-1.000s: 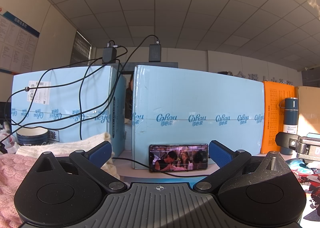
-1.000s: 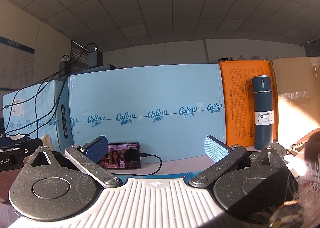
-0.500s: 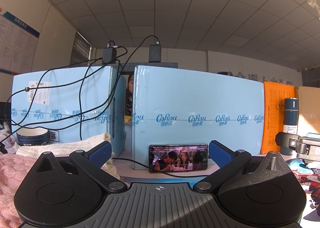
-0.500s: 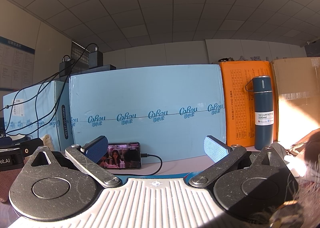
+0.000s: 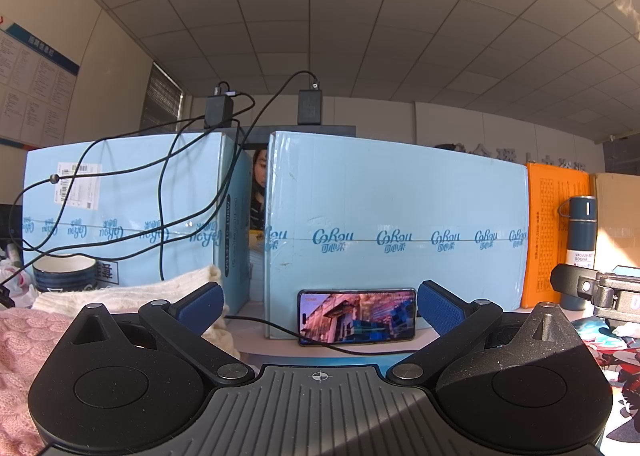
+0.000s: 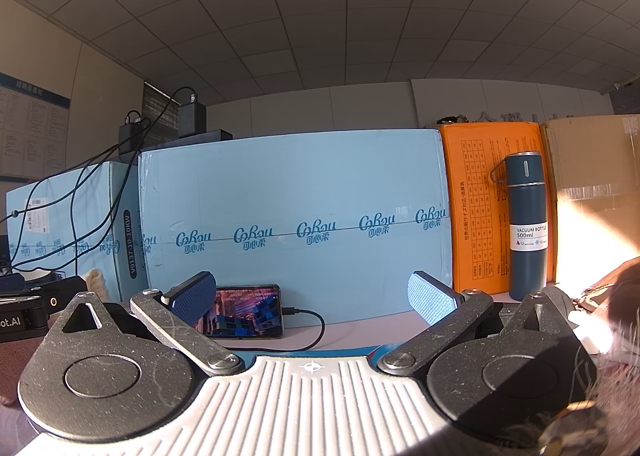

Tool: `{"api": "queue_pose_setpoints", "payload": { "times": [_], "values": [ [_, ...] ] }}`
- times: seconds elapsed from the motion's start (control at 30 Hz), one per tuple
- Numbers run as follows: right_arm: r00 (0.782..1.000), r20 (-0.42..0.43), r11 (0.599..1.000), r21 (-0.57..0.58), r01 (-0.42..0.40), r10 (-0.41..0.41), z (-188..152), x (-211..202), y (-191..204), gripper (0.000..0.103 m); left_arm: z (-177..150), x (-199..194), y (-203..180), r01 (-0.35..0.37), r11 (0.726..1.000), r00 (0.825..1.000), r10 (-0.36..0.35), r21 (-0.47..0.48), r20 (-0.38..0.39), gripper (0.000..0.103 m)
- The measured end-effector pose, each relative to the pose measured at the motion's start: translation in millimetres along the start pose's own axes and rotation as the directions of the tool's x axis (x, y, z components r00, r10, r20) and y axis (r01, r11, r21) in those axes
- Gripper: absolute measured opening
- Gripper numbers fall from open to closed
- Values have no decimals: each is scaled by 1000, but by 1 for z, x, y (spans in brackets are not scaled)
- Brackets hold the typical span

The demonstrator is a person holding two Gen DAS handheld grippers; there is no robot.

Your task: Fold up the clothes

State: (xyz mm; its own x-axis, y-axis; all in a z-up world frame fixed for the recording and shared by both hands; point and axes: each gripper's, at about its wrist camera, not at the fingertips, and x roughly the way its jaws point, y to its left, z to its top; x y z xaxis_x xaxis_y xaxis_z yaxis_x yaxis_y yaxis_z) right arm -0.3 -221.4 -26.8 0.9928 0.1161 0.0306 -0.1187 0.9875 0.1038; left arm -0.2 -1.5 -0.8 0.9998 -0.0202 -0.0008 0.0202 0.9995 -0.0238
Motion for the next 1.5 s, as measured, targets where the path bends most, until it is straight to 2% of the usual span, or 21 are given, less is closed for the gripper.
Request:
{"api": "queue_pose_setpoints", "payload": {
  "times": [0.7,0.9,1.1,1.2,1.3,1.4,1.5],
  "values": [
    [1000,10,999,28,-29,29,0,-2,-5,103,0,0,-2,2,1000,1000,-1,11,-10,103],
    [998,60,998,62,-9,5,2,-12,-11,103,0,-1,-3,65,998,998,-65,-3,-7,103],
    [997,73,997,69,22,-27,11,-44,-19,103,4,-16,-12,117,993,992,-116,-17,44,103],
    [997,56,996,67,52,-56,13,-67,-30,103,9,-23,-25,207,978,978,-206,-28,24,103],
    [994,25,992,76,102,-104,14,-90,-45,103,12,-24,-45,300,952,953,-302,-58,-18,103],
    [986,-5,981,92,168,-168,15,-116,-64,103,15,-22,-67,389,916,916,-396,-95,-61,103],
    [971,-24,967,92,237,-236,16,-142,-82,103,17,-21,-89,472,871,868,-486,-136,-100,103]
  ]
}}
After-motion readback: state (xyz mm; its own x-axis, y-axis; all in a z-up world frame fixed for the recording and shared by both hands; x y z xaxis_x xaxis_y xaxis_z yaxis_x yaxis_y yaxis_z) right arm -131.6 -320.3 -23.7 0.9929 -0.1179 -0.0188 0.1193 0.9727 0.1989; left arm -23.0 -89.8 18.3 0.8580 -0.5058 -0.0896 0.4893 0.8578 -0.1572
